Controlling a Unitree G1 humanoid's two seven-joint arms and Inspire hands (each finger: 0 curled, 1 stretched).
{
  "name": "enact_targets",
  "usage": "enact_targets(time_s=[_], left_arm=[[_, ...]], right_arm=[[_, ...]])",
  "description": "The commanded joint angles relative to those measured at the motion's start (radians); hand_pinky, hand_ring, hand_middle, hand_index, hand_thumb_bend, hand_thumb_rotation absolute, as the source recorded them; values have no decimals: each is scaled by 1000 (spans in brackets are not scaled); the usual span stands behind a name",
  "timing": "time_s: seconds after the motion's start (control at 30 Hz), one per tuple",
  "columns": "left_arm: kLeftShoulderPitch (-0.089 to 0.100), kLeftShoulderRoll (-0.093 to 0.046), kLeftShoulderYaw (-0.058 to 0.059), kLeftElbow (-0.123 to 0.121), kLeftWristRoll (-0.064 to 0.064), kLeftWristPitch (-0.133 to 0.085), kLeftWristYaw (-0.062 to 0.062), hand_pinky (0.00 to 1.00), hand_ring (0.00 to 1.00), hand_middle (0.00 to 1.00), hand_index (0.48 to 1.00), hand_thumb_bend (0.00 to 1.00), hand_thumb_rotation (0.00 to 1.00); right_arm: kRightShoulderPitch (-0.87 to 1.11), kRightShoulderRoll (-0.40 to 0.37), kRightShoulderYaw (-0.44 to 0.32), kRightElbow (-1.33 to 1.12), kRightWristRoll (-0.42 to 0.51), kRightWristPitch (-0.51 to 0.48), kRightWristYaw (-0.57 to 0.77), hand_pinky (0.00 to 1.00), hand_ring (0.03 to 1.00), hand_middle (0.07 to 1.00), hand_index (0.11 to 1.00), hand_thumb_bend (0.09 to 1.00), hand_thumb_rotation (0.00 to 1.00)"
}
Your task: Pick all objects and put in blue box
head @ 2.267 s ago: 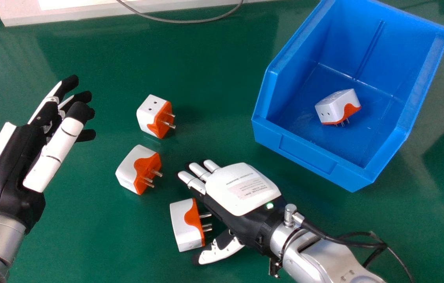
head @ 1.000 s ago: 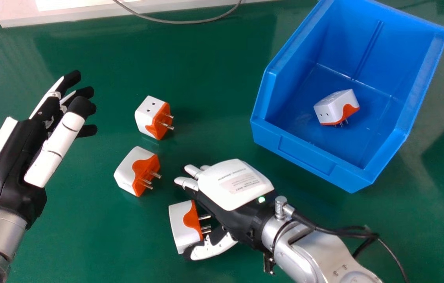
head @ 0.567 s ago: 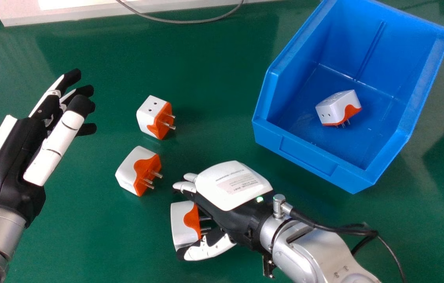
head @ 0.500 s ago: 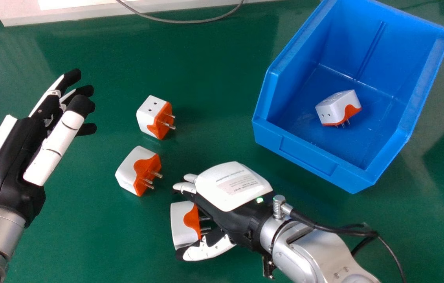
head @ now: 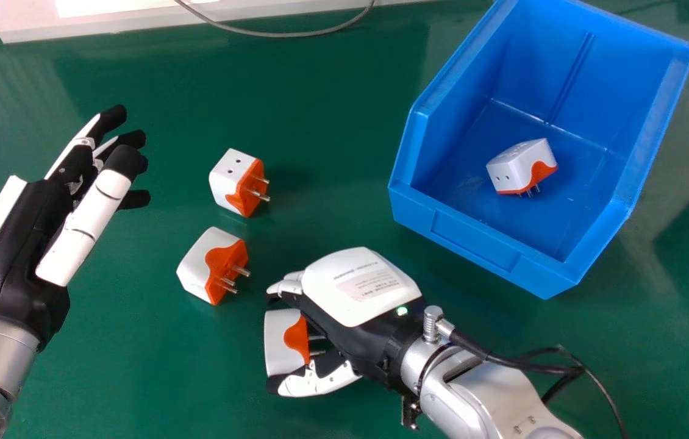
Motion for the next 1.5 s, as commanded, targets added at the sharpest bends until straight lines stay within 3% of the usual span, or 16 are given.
enact_targets(time_s=[0.0, 0.03, 0.07, 0.1, 0.37, 0.67, 0.97, 1.23, 1.47], left_arm=[[-9, 11, 6, -26, -10, -8, 0, 790, 878, 906, 936, 735, 836], [-8, 11, 6, -26, -11, -9, 0, 789, 878, 905, 936, 735, 836], [-8, 10, 6, -27, -11, -9, 0, 789, 878, 905, 936, 735, 836], [-7, 10, 6, -28, -11, -10, 0, 789, 878, 905, 935, 735, 836], [1, 6, 9, -41, -15, -4, 2, 790, 877, 905, 935, 739, 837], [4, 6, 13, -46, -19, 3, 2, 791, 878, 905, 935, 752, 837], [11, 6, 17, -70, -25, 24, 7, 790, 877, 904, 934, 767, 838], [15, 8, 21, -66, -29, 24, 5, 791, 877, 905, 933, 771, 837], [16, 12, 24, -64, -32, 28, 2, 794, 879, 904, 931, 776, 837]], right_arm=[[11, 8, 11, 29, 44, -44, -22, 584, 674, 712, 685, 409, 390], [14, 12, 7, 39, 48, -47, -46, 545, 633, 666, 638, 428, 312], [18, 16, 5, 44, 46, -41, -66, 545, 633, 666, 638, 428, 312], [20, 19, 5, 48, 45, -37, -79, 516, 600, 628, 602, 442, 249], [42, 36, 2, 65, -2, 11, -212, 414, 493, 545, 551, 474, 102], [60, 74, -32, 52, 82, 46, -203, 368, 454, 523, 551, 482, 52], [78, 71, -37, 30, 106, 50, -219, 350, 435, 507, 545, 489, 21], [136, 68, -61, -76, 128, 67, -191, 343, 433, 508, 543, 490, 13], [228, 79, -75, -261, 133, 144, -113, 335, 429, 518, 544, 489, 5]])
